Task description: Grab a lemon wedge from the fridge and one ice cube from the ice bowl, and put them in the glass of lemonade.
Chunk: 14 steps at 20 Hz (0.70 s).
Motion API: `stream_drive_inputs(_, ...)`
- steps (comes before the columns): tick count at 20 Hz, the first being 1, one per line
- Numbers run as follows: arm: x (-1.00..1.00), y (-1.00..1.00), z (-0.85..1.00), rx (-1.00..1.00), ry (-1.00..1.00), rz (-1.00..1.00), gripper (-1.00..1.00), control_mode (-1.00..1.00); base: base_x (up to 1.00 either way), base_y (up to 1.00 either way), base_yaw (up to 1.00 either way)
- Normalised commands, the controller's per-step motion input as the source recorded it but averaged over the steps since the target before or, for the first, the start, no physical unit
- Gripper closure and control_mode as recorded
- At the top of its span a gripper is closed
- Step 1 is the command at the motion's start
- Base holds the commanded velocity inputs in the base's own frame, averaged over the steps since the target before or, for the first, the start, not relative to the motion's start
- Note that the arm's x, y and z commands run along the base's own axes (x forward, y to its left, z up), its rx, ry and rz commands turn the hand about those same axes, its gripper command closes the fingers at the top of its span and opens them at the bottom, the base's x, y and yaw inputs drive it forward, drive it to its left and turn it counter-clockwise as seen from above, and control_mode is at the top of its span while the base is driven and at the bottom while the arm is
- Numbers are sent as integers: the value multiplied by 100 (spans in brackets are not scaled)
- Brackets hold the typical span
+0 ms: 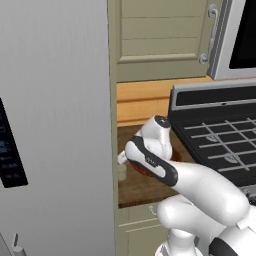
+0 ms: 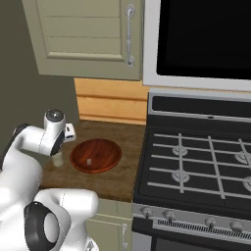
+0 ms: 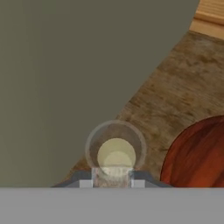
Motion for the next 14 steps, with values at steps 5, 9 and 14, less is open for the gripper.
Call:
stream_drive_inputs(5,0,10,0,0,0,0,100,-100,0,0,0)
stream_drive_inputs(9,6,8,0,0,0,2,100,-100,0,0,0)
stream_drive_inputs(14,12,-16,-5,0,0,3,100,-100,0,0,0)
